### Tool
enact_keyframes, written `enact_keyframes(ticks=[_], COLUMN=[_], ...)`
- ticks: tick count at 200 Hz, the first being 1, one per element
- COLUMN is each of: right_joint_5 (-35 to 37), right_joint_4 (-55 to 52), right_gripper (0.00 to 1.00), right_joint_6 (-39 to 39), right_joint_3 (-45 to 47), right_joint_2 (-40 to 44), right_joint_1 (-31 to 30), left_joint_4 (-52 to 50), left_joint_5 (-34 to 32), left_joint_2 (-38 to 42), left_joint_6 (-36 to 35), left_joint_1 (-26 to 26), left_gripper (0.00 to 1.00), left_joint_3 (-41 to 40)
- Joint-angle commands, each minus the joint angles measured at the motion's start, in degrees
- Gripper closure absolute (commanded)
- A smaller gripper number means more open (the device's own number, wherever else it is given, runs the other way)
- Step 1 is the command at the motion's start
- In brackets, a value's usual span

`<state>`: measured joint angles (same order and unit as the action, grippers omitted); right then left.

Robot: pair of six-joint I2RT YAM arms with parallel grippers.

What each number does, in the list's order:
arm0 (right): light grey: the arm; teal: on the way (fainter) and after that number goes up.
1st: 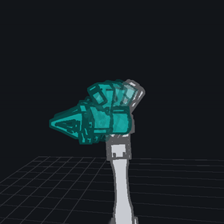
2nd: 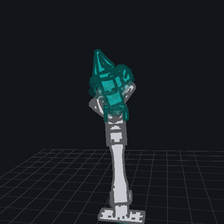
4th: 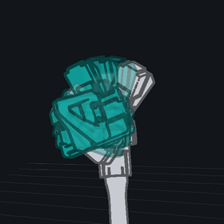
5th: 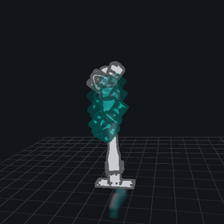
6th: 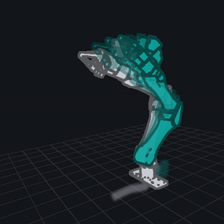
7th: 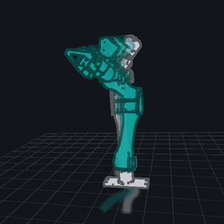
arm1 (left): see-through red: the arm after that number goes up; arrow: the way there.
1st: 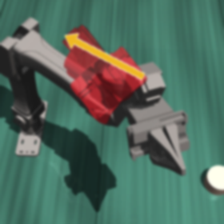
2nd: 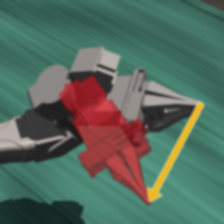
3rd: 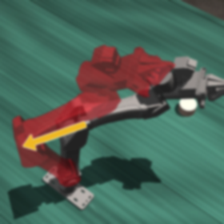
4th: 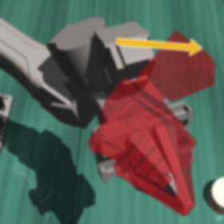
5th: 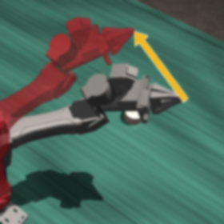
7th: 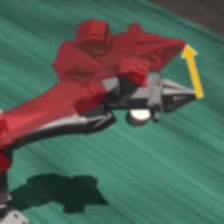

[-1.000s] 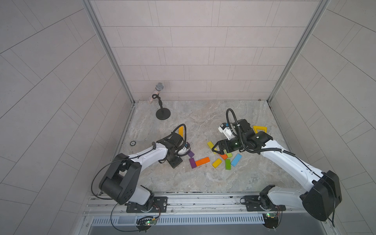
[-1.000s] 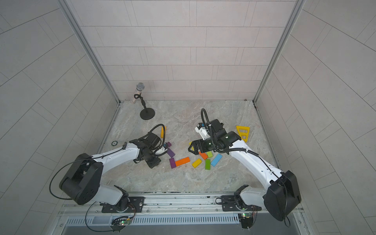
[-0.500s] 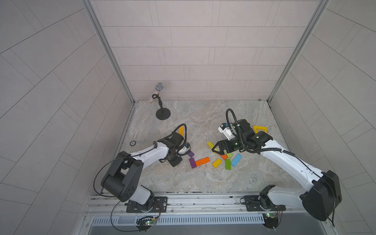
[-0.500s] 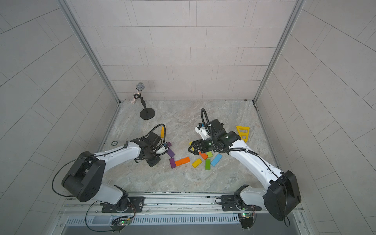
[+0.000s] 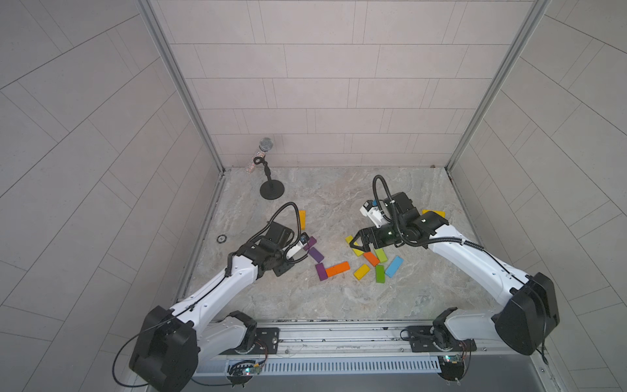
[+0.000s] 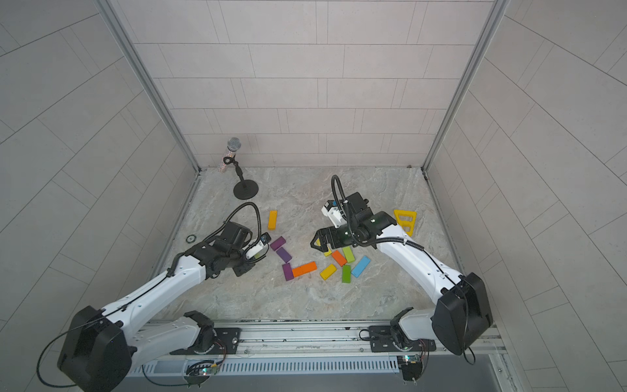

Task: Assemble the letter t with building blocks
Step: Pick up the building block from the center of the board, then assemble the building block at the center of the board.

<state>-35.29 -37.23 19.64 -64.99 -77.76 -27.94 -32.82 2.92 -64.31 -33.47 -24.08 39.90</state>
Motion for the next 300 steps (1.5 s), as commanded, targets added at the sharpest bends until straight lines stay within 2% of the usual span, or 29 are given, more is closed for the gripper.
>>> enact_keyframes(ticks=[1, 28, 51, 64, 100, 155, 182, 248, 300], right_joint_5=[-1.77, -2.04, -1.98, -1.98, -1.19, -0.99, -0.94, -0.08, 0.18], right_joint_4=[-0.30, -0.87, -0.91, -0.82, -0.48, 3.30, 5.73, 7.06, 7.42], right_gripper=[0.00, 0.00, 0.00, 0.00, 0.00, 0.00, 0.00, 0.00, 0.00], right_joint_6=[-1.35, -1.82, -1.88, -1.95, -2.30, -2.42, -2.18, -2.41, -2.28], right_joint_3=[-3.86, -7.49, -8.73, -8.84, -8.57, -5.85, -3.84, -1.13, -0.05], right_joint_2=[-1.80, -4.35, -5.51, -6.00, -7.06, -5.91, -4.34, -2.96, -2.82], right_joint_1=[0.20, 0.34, 0.29, 0.26, 0.28, 0.32, 0.28, 0.35, 0.50], left_joint_4=[-0.93, -0.04, -2.42, -4.30, -4.66, 4.29, 3.82, 0.99, -0.04], left_joint_5=[6.89, 14.08, 20.53, 21.92, 19.15, 11.39, 9.37, 8.49, 9.29], left_joint_2=[-2.09, -6.86, -12.65, -16.25, -23.90, -31.37, -35.23, -44.04, -48.03], left_joint_6=[-11.27, -20.21, -25.56, -28.96, -35.03, -40.58, -42.47, -46.65, -48.11], left_joint_1=[3.72, 7.52, 11.97, 13.26, 14.20, 14.20, 14.23, 14.20, 14.24], left_gripper=[0.81, 0.81, 0.81, 0.82, 0.83, 0.83, 0.84, 0.85, 0.85], left_joint_3=[1.00, 3.89, 9.50, 12.90, 19.31, 22.48, 26.92, 36.88, 40.47])
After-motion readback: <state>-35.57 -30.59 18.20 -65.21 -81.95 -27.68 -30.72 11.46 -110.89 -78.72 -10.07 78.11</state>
